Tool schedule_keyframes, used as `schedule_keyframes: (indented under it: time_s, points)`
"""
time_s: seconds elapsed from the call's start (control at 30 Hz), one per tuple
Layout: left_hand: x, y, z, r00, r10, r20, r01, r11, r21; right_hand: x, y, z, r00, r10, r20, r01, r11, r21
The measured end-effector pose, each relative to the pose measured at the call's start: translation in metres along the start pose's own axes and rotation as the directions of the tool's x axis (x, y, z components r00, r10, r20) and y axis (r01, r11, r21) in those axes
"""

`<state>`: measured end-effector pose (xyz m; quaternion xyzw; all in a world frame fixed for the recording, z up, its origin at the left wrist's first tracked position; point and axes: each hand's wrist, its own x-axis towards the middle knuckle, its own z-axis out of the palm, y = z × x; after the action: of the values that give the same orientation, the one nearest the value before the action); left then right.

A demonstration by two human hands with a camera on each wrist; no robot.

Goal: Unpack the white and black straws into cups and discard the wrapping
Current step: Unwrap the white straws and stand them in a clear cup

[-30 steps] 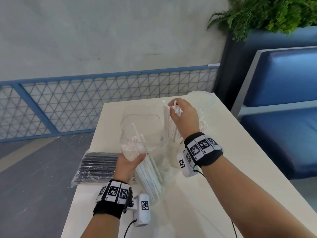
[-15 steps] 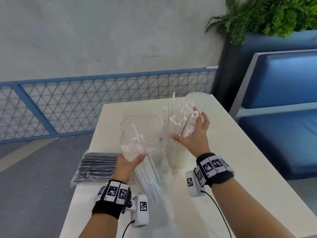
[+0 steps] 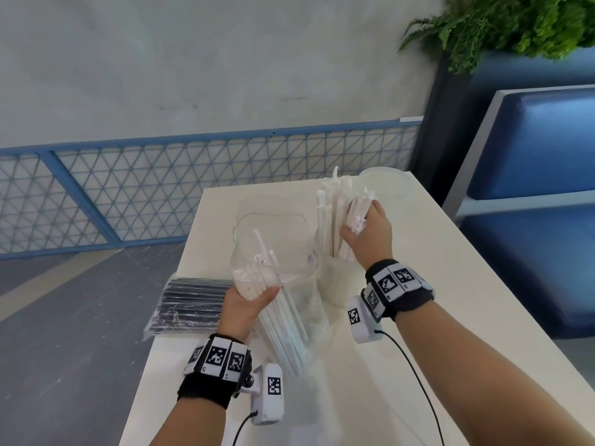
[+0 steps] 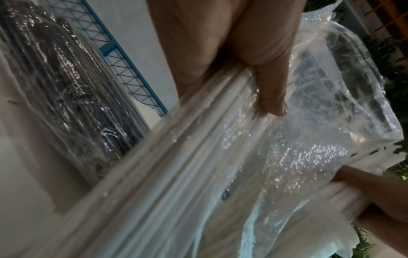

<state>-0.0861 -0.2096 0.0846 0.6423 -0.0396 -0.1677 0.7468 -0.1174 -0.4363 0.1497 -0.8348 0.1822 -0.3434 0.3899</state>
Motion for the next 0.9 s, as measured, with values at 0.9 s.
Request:
schedule_keyframes:
  time_s: [0.9]
  points:
    - [-0.002,0.007,0.01,0.989,0.12,0.092,-0.133,0.978,0.159,-0.064,-0.061,0.008,0.863,-0.099,0.496,0.129,0.991,-0.027]
